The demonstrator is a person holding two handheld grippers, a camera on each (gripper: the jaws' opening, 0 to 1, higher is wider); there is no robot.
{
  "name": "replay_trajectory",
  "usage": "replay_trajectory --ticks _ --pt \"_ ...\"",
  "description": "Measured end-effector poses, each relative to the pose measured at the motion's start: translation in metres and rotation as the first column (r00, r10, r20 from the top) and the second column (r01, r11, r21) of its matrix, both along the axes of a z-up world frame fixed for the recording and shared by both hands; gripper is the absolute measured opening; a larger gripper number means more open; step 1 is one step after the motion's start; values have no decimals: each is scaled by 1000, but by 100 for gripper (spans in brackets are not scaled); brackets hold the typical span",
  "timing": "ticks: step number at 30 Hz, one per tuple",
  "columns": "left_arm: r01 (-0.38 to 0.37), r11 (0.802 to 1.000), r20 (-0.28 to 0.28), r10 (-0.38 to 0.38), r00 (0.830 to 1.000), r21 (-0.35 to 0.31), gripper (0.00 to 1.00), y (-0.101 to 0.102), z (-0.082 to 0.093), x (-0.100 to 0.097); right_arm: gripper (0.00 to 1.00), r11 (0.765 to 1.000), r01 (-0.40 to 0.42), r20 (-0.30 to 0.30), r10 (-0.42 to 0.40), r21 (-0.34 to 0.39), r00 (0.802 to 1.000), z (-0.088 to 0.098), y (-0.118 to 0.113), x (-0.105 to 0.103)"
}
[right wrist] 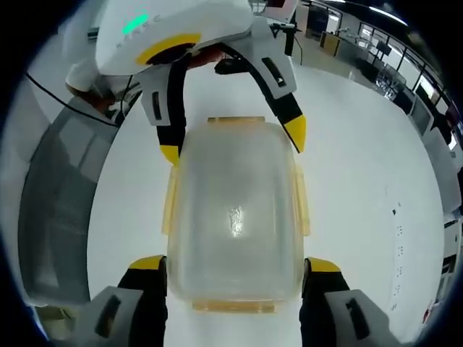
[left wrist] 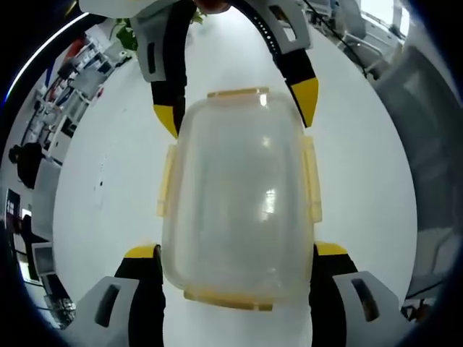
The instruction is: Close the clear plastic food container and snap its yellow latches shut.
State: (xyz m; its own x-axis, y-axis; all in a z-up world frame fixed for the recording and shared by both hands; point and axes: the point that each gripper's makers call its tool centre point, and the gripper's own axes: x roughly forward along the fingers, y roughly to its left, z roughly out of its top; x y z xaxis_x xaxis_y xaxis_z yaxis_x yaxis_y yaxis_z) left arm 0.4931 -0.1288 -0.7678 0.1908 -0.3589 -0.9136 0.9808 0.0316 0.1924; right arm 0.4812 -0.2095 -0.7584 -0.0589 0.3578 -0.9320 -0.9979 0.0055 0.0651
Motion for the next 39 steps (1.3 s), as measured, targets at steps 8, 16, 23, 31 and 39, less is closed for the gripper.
replay_trajectory --ticks 8,16,23,31,39 --pt "-3 1000 4 3 1000 -8 81 7 0 10 75 1000 -8 1 8 0 1000 0 6 10" --pt "1 1000 9 -1 1000 4 81 15 -1 16 75 1000 -9 1 8 3 1000 0 13 17" --pt "3 1000 12 -3 1000 6 82 17 -2 19 75 1000 -7 0 7 5 1000 0 16 19" --pt "6 1000 4 -6 1000 -4 82 17 -2 19 75 1000 -5 -1 5 11 1000 0 16 19" --pt "-20 1000 -3 20 1000 -22 82 17 1 20 77 999 28 24 -29 30 999 2 16 22"
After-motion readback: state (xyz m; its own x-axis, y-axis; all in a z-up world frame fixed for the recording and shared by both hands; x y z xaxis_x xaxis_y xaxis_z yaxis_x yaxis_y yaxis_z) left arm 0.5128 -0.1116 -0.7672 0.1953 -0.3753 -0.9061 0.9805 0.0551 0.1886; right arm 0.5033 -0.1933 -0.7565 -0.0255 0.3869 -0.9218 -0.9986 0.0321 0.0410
